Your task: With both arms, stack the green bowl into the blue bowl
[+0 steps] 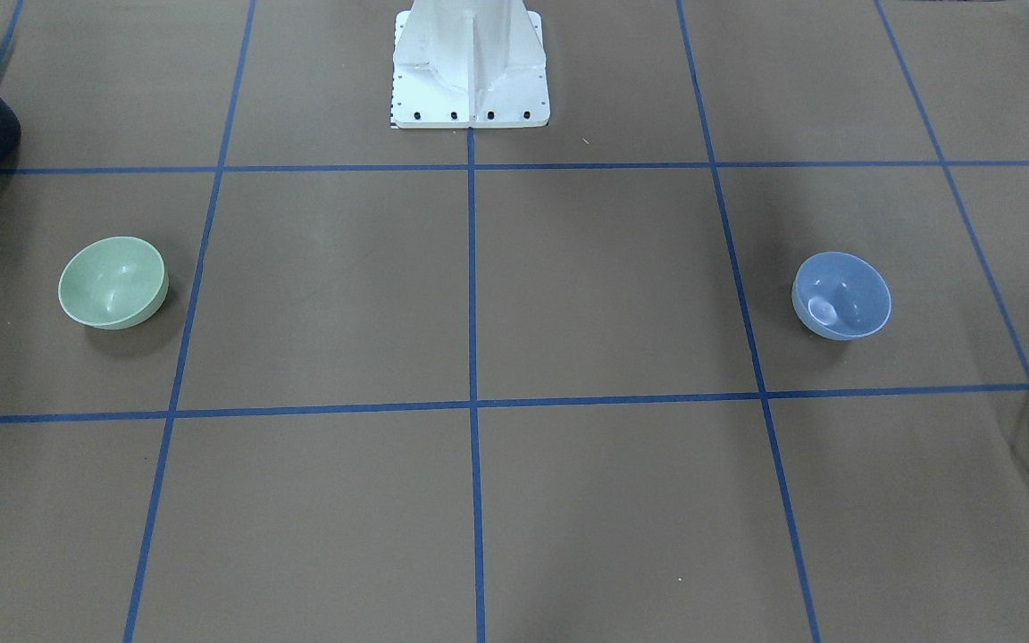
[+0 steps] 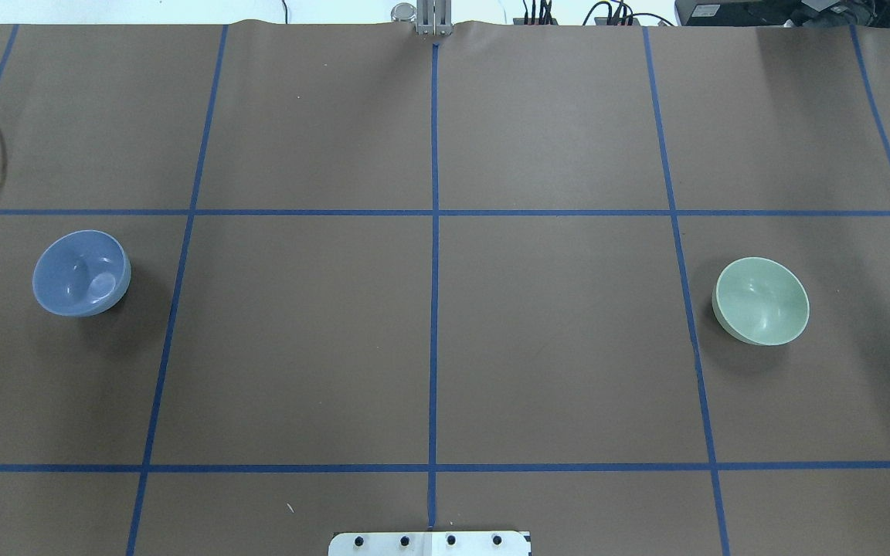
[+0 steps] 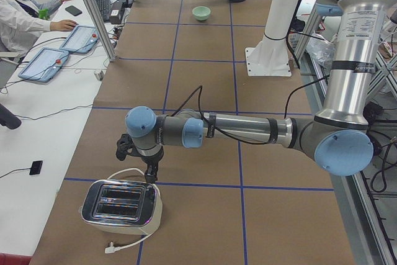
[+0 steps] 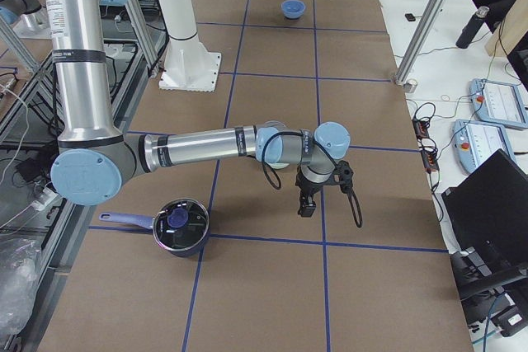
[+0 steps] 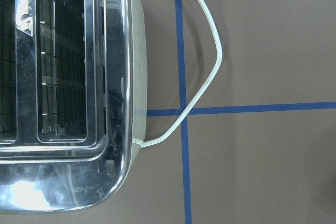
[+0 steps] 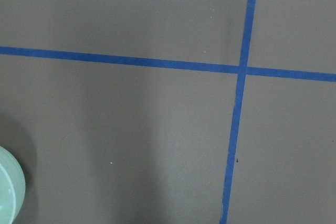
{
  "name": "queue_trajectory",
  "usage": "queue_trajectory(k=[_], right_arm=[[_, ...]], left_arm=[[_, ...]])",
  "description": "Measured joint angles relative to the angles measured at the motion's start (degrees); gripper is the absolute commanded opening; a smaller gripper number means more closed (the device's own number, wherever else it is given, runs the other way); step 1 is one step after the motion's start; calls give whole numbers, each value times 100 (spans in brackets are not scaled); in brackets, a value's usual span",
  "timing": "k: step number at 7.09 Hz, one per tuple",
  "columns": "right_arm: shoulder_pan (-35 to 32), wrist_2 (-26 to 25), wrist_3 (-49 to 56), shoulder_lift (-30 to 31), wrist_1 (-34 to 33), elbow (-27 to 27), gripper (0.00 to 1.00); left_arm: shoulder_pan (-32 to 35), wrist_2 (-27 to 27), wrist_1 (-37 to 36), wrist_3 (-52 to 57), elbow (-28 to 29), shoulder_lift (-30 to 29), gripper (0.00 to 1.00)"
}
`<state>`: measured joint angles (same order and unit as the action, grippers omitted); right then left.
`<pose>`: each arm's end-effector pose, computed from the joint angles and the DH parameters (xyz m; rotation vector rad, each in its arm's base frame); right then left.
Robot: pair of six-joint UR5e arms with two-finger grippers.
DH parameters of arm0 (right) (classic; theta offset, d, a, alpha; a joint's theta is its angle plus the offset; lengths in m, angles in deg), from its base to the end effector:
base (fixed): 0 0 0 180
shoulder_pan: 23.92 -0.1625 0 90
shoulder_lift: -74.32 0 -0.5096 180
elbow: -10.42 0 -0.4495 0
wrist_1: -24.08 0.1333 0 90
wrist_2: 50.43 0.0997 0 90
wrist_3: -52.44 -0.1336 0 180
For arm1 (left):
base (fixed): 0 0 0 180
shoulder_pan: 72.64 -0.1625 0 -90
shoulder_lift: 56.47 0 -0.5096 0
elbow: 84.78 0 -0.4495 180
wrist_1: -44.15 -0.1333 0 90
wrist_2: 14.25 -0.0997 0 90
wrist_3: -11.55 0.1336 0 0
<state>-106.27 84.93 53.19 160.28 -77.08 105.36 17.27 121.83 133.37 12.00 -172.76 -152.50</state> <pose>-0.0388 -0.5759 0.6983 -0.0837 -0.7885 -0.1238 -0.0361 -0.6068 0.7248 0.0558 0.8039 0.0316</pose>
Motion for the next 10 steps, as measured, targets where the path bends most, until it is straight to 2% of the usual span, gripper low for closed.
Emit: queue_trajectory(k=[5, 10], right_arm=[[17, -11, 7, -84, 8, -10, 100], [17, -2, -4, -88, 9, 19, 100]], left_arm=[[-11, 6, -9, -79, -26, -55, 100], [-647, 162, 229, -1471, -150, -366, 100]])
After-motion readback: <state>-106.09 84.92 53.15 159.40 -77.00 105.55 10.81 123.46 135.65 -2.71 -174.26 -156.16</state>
